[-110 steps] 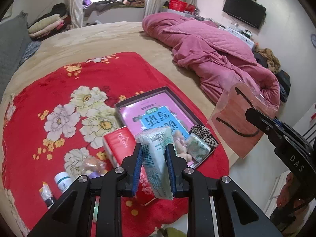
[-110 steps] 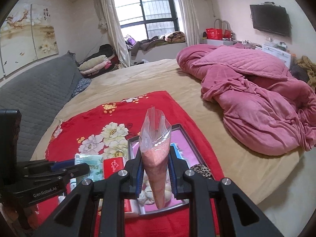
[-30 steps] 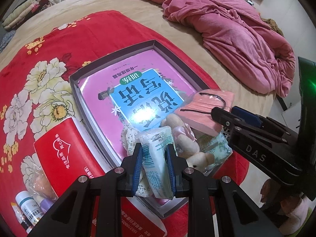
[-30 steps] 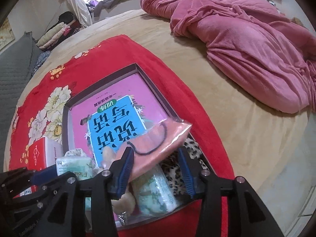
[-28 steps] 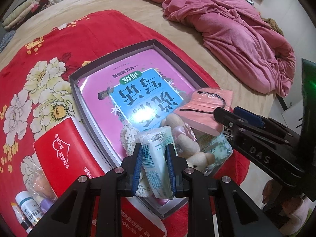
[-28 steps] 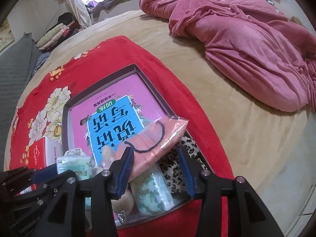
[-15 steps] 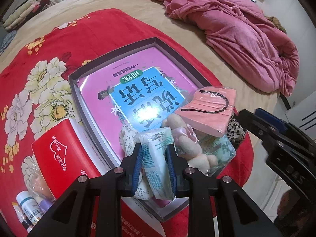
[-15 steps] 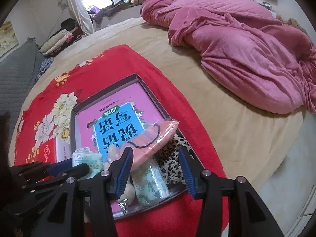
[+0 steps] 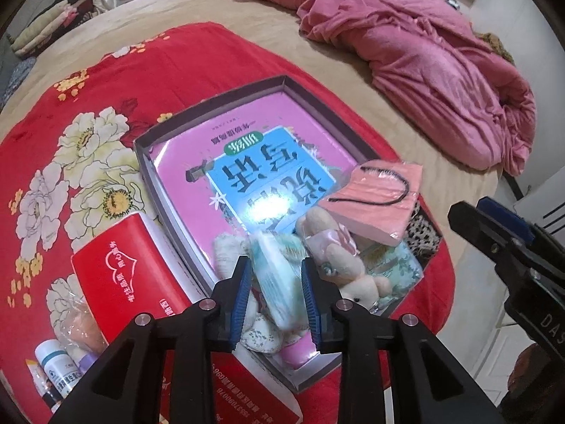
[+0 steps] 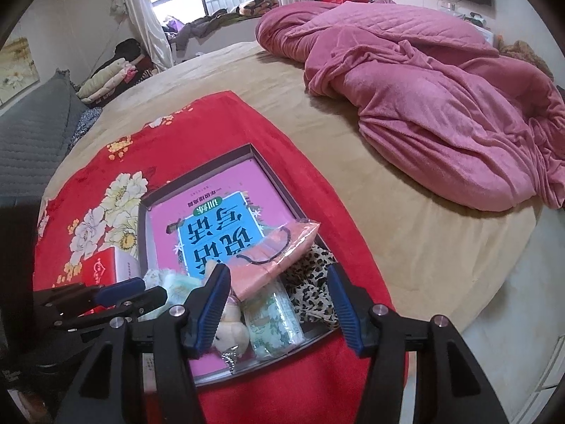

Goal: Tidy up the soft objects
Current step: 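Lower the pink bag into the tray and open the right gripper while the left gripper releases the wipes, then withdraw both open grippers from the tray back toward the pile, then move both open grippers down toward the snack packet and green sponge, then grasp the snack packet with the left gripper while the right gripper grasps the green sponge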

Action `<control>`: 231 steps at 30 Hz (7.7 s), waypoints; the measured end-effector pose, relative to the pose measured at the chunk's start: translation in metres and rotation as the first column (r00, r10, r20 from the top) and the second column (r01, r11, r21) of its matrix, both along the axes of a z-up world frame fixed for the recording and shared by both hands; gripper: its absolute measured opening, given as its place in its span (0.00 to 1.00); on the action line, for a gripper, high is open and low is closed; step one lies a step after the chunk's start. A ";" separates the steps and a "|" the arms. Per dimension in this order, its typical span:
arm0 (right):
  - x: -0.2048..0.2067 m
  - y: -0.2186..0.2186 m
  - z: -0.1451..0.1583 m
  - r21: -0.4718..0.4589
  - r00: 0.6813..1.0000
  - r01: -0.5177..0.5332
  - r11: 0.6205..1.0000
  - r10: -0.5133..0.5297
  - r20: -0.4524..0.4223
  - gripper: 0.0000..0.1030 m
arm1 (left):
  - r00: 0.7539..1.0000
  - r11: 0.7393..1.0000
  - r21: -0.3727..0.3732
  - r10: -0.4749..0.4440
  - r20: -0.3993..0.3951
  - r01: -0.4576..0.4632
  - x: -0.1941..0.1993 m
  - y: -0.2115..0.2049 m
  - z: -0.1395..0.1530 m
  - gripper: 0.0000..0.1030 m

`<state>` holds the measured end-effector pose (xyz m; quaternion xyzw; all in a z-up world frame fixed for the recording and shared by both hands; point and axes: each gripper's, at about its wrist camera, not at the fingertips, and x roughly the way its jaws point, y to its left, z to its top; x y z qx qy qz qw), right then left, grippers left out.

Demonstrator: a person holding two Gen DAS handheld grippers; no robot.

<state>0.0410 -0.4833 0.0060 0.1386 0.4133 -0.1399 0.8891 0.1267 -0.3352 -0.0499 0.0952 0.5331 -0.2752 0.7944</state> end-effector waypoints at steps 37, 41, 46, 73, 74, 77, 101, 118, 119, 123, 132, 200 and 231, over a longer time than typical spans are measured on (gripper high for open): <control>-0.028 0.061 0.060 -0.074 0.988 -0.079 0.994 0.088 0.127 0.56 | 0.987 0.993 -0.077 0.102 0.122 -0.093 -0.045 0.077 0.076 0.55; -0.033 0.070 0.063 -0.073 0.985 -0.092 0.993 0.101 0.141 0.57 | 0.985 0.992 -0.069 0.116 0.126 -0.108 -0.053 0.088 0.077 0.56; -0.040 0.079 0.069 -0.070 0.980 -0.102 0.992 0.112 0.165 0.63 | 0.982 0.991 -0.053 0.127 0.143 -0.121 -0.064 0.101 0.081 0.56; -0.058 0.149 0.113 -0.117 0.939 -0.210 0.971 0.234 0.253 0.64 | 0.930 0.947 -0.081 0.321 0.179 -0.311 -0.075 0.244 0.119 0.56; -0.058 0.152 0.114 -0.118 0.935 -0.221 0.968 0.245 0.256 0.64 | 0.928 0.944 -0.082 0.330 0.176 -0.320 -0.074 0.250 0.120 0.56; -0.056 0.163 0.114 -0.116 0.930 -0.247 0.962 0.269 0.251 0.65 | 0.919 0.936 -0.090 0.351 0.178 -0.340 -0.075 0.264 0.121 0.56; -0.037 0.269 0.058 -0.082 0.882 -0.461 0.884 0.466 0.069 0.65 | 0.894 0.900 -0.088 0.435 0.105 -0.428 -0.090 0.348 0.082 0.56; -0.038 0.294 0.015 -0.030 0.874 -0.485 0.874 0.486 -0.006 0.65 | 0.893 0.893 -0.076 0.448 0.045 -0.444 -0.094 0.367 0.053 0.57; -0.038 0.295 0.013 -0.037 0.875 -0.485 0.874 0.485 -0.011 0.65 | 0.893 0.893 -0.074 0.447 0.042 -0.444 -0.094 0.366 0.051 0.57; -0.038 0.294 0.004 -0.031 0.876 -0.482 0.876 0.481 -0.032 0.65 | 0.898 0.897 -0.063 0.439 0.027 -0.437 -0.092 0.361 0.043 0.57; -0.031 0.297 -0.019 -0.008 0.870 -0.489 0.872 0.487 -0.078 0.65 | 0.901 0.900 -0.033 0.434 -0.011 -0.434 -0.086 0.356 0.019 0.57; 0.011 0.327 -0.093 0.047 0.827 -0.521 0.852 0.518 -0.218 0.46 | 0.812 0.834 0.086 0.551 -0.190 -0.546 0.004 0.366 -0.098 0.57; -0.006 0.316 -0.038 0.021 0.856 -0.511 0.859 0.511 -0.075 0.43 | 0.867 0.867 -0.037 0.495 -0.050 -0.497 -0.037 0.354 -0.005 0.43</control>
